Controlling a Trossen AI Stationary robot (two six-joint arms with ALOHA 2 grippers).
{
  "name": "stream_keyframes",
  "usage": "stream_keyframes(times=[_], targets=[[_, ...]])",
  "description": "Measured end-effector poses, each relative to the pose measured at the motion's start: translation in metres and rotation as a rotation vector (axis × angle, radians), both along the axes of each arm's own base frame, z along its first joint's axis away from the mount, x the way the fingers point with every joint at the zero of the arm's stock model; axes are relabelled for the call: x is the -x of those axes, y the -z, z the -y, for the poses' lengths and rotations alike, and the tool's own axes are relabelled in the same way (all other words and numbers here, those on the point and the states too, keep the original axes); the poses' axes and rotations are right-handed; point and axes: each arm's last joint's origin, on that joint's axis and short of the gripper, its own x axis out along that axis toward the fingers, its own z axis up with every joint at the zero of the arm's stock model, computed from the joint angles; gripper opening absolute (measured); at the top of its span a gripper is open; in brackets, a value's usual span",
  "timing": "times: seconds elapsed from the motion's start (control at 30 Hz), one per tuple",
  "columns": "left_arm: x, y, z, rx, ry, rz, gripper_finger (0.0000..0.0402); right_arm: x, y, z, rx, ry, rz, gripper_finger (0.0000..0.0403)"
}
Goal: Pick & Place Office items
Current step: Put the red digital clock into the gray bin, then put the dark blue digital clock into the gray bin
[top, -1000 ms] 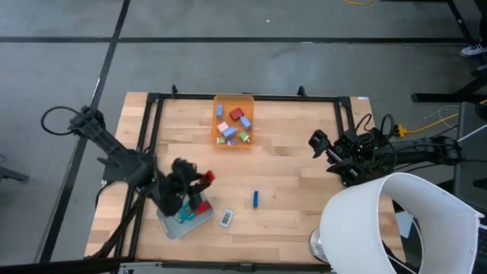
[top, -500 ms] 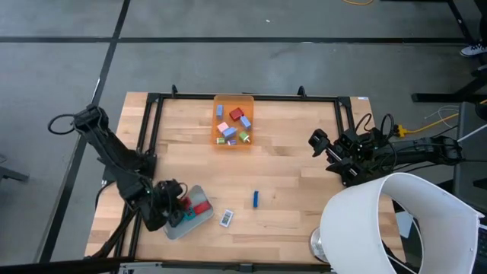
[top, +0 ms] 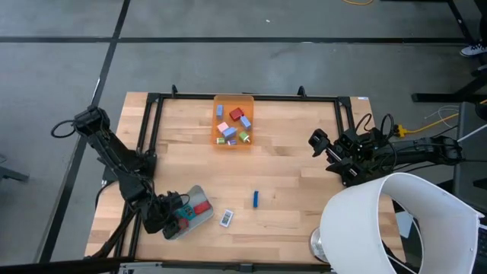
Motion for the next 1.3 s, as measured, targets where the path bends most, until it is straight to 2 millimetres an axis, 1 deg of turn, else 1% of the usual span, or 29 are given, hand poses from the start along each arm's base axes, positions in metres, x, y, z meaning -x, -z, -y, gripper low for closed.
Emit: stream_keyframes(times=[0.07,0.17,0.3,0.4,0.47,0.53,0.63,0.67,0.77,0.83,0.93,1.03,1.13,1.3], targets=[[0.000,0.001,0.001,0.006,-0.018,-0.008,0.0243,0.000,0.000,0.000,0.000,0.000,0.000,0.0261],[-0.005,-0.002,0.004,0.045,-0.042,0.053,0.0263,0.000,0.000,0.000,0.000,0.000,0.000,0.0261],[-0.016,-0.008,0.003,0.053,-0.123,0.188,0.0271,0.000,0.000,0.000,0.014,0.010,0.009,0.0261],[-0.030,-0.013,-0.004,0.018,-0.203,0.303,0.0270,0.000,0.000,0.000,0.013,0.028,0.014,0.0261],[-0.041,-0.015,-0.013,-0.015,-0.274,0.359,0.0268,0.000,0.000,0.001,0.013,0.045,0.019,0.0261],[-0.051,-0.015,-0.026,-0.041,-0.345,0.365,0.0268,0.000,0.000,0.001,0.016,0.047,0.021,0.0261],[-0.069,-0.018,-0.045,-0.067,-0.361,0.389,0.0268,0.000,0.000,0.001,0.013,0.051,0.021,0.0261],[-0.076,-0.022,-0.052,-0.083,-0.356,0.401,0.0268,0.000,0.000,0.001,0.009,0.050,0.019,0.0261],[-0.099,-0.041,-0.071,-0.090,-0.345,0.457,0.0268,0.000,0.000,0.001,0.001,0.045,0.014,0.0261],[-0.111,-0.047,-0.086,-0.079,-0.355,0.422,0.0268,0.000,0.000,0.001,0.000,0.044,0.013,0.0261],[-0.125,-0.046,-0.106,-0.064,-0.371,0.312,0.0267,-0.001,0.000,0.001,-0.002,0.048,0.010,0.0261],[-0.144,-0.045,-0.118,-0.020,-0.358,0.219,0.0264,-0.001,0.000,0.001,-0.002,0.053,0.006,0.0261],[-0.167,-0.037,-0.120,0.005,-0.324,0.107,0.0259,-0.001,0.000,0.001,-0.001,0.054,0.006,0.0261],[-0.207,-0.032,-0.113,-0.042,-0.262,0.027,0.0252,-0.001,0.000,0.001,-0.001,0.054,0.006,0.0261]])
